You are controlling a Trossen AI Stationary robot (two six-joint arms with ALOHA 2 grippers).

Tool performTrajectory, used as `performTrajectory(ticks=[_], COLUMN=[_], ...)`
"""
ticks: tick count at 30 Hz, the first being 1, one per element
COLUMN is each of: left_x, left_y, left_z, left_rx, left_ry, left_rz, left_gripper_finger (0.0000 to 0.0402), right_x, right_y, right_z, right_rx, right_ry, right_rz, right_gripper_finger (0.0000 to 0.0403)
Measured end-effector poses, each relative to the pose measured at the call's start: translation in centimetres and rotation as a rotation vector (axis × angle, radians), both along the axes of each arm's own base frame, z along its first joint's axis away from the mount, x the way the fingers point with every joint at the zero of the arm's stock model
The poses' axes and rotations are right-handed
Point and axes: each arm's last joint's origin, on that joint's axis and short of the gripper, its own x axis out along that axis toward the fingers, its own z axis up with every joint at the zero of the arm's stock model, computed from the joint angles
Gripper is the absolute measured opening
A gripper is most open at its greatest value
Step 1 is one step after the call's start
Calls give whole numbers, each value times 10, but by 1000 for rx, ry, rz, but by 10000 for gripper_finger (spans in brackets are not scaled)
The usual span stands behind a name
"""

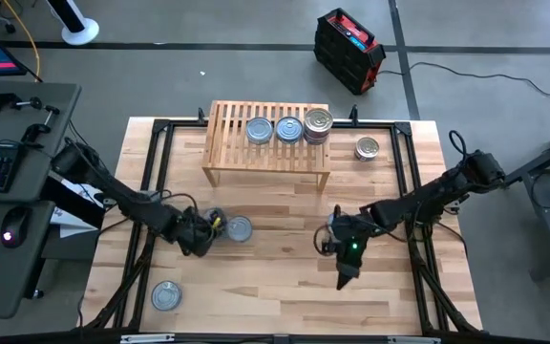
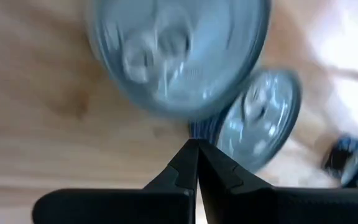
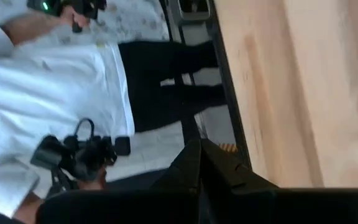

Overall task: Stack canned seafood by type on shelf
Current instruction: Stack the green and blue tuna can on top of the other green and blue tuna can on the shelf

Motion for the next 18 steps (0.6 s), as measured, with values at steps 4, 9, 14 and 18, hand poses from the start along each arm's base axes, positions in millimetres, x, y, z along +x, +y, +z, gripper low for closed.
performTrajectory(ticks=[4, 9, 14, 18], left_x=[18, 40, 51, 46], left_y=[-17, -32, -34, -23], left_z=[-10, -1, 54, 105], left_rx=[-32, -17, 302, 698], left_ry=[-67, -124, -217, -117], left_rz=[-28, -84, -351, -752], left_gripper_finger=[1, 1, 1, 1], right_x=[-7, -11, -7, 1], right_y=[13, 24, 31, 28], right_z=[0, 1, 12, 22], right_rx=[12, 23, 78, 113], right_ry=[52, 73, -65, -204], right_rz=[29, 35, 45, -9], right_gripper_finger=[0, 0, 0, 0])
